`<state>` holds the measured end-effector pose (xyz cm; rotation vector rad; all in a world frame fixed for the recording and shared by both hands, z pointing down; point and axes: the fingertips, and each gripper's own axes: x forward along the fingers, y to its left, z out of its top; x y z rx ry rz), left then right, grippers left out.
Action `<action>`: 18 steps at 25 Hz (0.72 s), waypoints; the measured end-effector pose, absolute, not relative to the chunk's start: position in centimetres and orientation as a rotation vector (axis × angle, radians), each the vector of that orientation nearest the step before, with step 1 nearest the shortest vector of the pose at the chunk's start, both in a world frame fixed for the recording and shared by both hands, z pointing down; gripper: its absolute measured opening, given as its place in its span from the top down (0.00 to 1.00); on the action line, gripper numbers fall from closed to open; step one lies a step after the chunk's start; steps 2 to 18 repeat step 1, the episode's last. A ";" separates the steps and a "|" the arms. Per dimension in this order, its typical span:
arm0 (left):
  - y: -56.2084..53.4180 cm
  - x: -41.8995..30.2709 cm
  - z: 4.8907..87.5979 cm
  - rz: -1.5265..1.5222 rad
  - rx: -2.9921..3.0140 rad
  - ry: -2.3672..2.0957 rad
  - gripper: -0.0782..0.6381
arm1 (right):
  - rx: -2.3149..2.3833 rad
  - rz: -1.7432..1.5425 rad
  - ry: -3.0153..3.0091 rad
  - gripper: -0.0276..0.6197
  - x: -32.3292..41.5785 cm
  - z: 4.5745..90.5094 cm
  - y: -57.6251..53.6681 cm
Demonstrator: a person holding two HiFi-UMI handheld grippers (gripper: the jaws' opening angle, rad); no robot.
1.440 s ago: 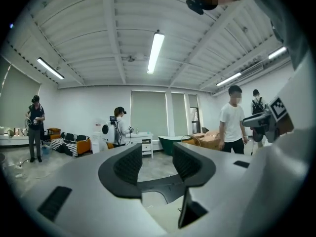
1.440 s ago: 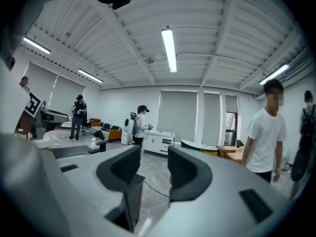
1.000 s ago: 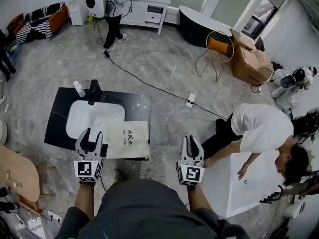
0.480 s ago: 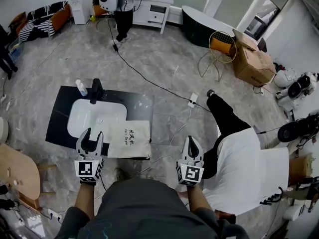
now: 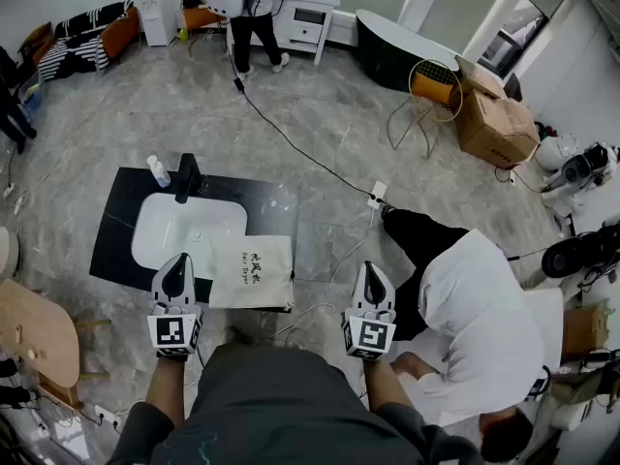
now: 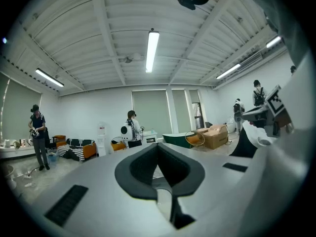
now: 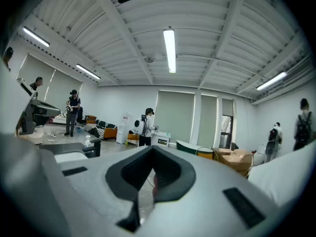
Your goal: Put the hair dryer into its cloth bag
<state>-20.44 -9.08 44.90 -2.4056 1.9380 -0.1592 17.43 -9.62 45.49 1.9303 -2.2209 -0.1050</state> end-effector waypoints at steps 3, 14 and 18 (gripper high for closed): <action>-9.1 -20.4 44.9 -0.161 -2.407 1.938 0.89 | 1.929 -0.105 -2.219 0.96 17.4 45.5 -9.7; -9.1 -20.4 44.9 -0.161 -2.407 1.938 0.89 | 1.929 -0.105 -2.219 0.96 17.4 45.5 -9.7; -9.1 -20.4 44.9 -0.161 -2.407 1.938 0.89 | 1.929 -0.105 -2.219 0.96 17.4 45.5 -9.7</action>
